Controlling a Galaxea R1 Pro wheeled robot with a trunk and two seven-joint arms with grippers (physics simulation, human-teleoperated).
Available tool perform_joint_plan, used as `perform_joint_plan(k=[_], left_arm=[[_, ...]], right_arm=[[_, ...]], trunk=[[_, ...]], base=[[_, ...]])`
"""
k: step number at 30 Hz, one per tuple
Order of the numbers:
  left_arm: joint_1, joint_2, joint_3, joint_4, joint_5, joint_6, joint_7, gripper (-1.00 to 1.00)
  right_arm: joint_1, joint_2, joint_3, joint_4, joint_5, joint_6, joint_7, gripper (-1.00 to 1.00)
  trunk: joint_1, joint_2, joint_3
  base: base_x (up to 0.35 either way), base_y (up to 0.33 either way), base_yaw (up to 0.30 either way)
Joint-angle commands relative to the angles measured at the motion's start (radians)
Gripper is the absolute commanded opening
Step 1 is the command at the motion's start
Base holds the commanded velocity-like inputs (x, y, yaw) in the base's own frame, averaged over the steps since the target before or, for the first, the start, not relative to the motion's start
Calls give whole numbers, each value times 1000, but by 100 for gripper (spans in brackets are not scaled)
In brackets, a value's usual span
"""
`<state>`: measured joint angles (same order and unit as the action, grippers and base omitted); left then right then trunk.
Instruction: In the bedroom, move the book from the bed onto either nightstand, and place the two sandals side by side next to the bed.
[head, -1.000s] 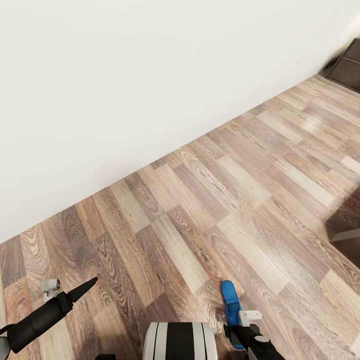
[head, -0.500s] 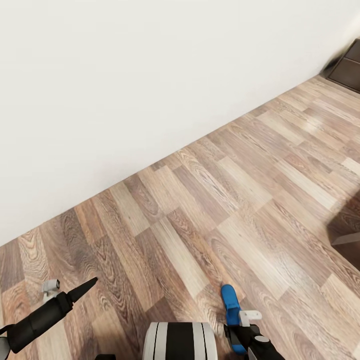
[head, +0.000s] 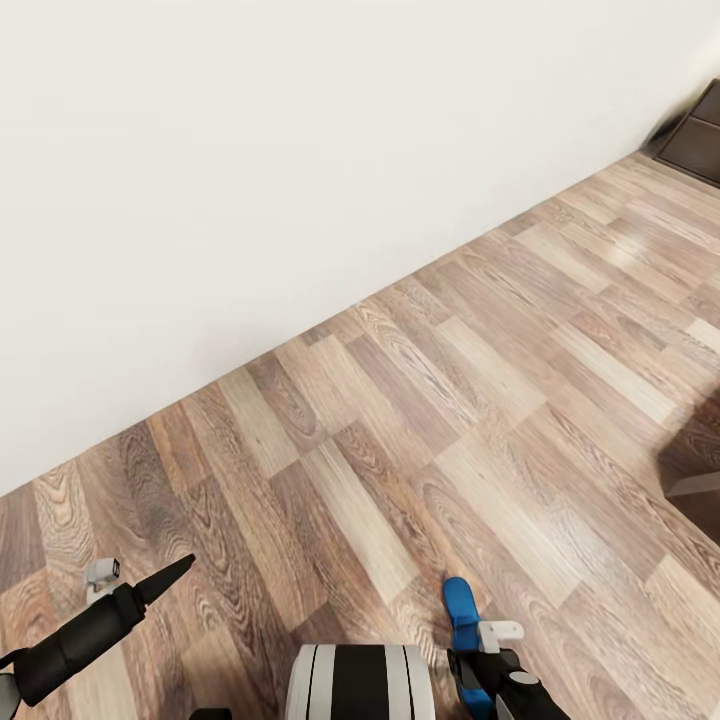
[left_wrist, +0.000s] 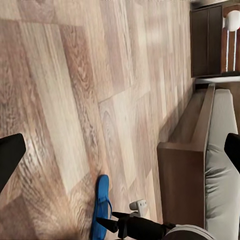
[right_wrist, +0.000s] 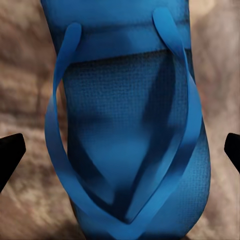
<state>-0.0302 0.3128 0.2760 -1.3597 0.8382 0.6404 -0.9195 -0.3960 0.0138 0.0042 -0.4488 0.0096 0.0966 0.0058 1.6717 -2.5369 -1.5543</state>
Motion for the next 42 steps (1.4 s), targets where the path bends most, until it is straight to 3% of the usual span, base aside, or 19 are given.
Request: perform_joint_plan(k=[1, 6, 11, 20, 21, 37, 42], left_arm=[[0, 0, 0, 0, 5, 7, -1, 100], [0, 0, 0, 1, 5, 9, -1, 100], [0, 0, 0, 1, 5, 11, -1, 100], [0, 0, 0, 1, 5, 12, -1, 100], [0, 0, 0, 1, 5, 12, -1, 100], [0, 0, 1, 1, 5, 12, -4, 100], [0, 2, 1, 0, 5, 13, -4, 100]], right_arm=[[0, 0, 0, -2, 1, 6, 0, 100], [0, 0, 0, -2, 1, 6, 0, 100], [0, 0, 0, -2, 1, 6, 1, 100], [0, 0, 0, -2, 1, 6, 0, 100], [0, 0, 0, -2, 1, 6, 0, -100], [0, -1, 0, -4, 1, 5, 1, -100], [0, 0, 0, -4, 1, 5, 0, -100]], trunk=[[0, 0, -1], [0, 0, -1], [2, -1, -20], [2, -1, -20], [2, -1, -20], [2, -1, -20], [0, 0, -1]], base=[[9, 0, 0], [3, 0, 0], [0, 0, 0], [0, 0, 0], [0, 0, 0], [0, 0, 0], [0, 0, 0]])
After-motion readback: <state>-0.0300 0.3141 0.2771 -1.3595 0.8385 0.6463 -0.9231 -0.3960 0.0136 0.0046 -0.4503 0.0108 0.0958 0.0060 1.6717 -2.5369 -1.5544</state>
